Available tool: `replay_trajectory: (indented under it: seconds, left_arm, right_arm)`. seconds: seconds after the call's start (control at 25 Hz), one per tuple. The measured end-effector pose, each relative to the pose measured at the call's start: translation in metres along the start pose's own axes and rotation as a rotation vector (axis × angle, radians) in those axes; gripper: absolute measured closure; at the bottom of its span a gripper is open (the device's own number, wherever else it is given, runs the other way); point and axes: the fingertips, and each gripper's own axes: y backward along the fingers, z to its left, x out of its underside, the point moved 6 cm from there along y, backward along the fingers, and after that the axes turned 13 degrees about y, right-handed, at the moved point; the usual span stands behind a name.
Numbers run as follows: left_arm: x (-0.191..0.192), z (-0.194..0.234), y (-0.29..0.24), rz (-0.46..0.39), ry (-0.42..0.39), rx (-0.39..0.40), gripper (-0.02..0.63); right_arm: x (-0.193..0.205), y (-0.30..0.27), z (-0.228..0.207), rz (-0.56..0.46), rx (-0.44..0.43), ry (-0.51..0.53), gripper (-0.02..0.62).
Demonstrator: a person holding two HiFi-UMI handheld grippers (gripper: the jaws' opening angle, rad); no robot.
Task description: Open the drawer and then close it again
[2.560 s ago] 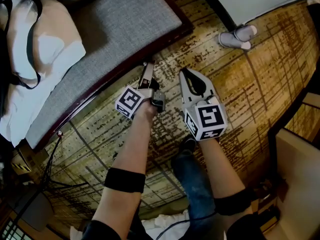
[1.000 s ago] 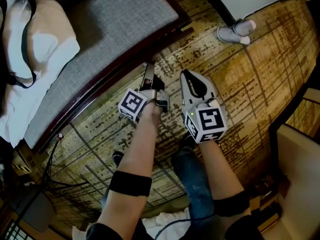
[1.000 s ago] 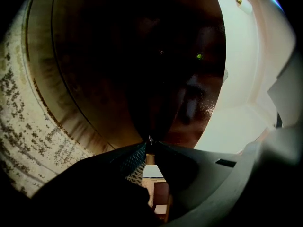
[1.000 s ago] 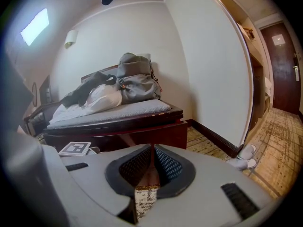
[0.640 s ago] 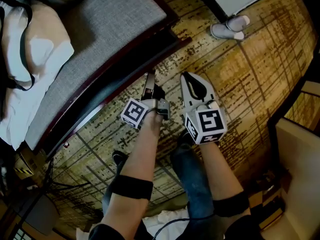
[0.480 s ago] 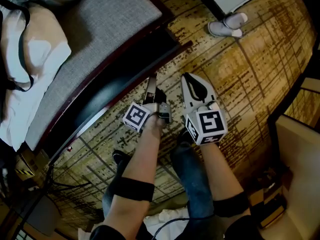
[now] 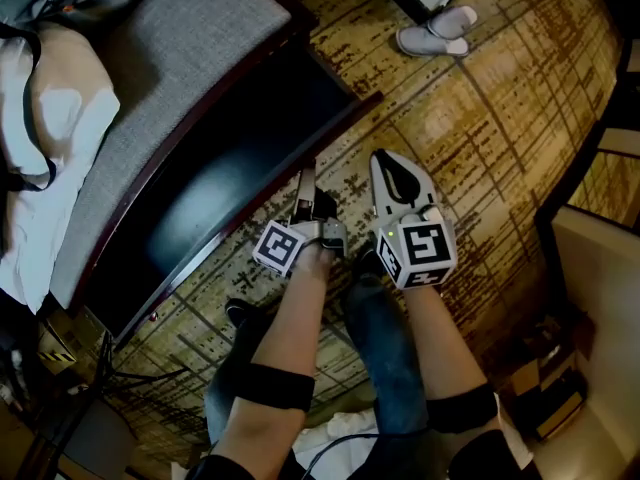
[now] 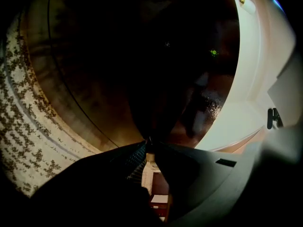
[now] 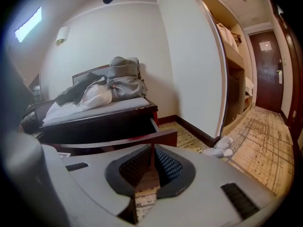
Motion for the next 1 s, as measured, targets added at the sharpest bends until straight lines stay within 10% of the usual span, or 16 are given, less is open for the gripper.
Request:
replay_trajectory:
  seconds: [1.0]
  left_arm:
    - [0.069, 0.026, 0.057, 0.089, 0.001, -0.080, 0.546]
  right_arm:
    - [0.031, 0.091, -0.032, 0.033, 0.163, -0.057, 0.572]
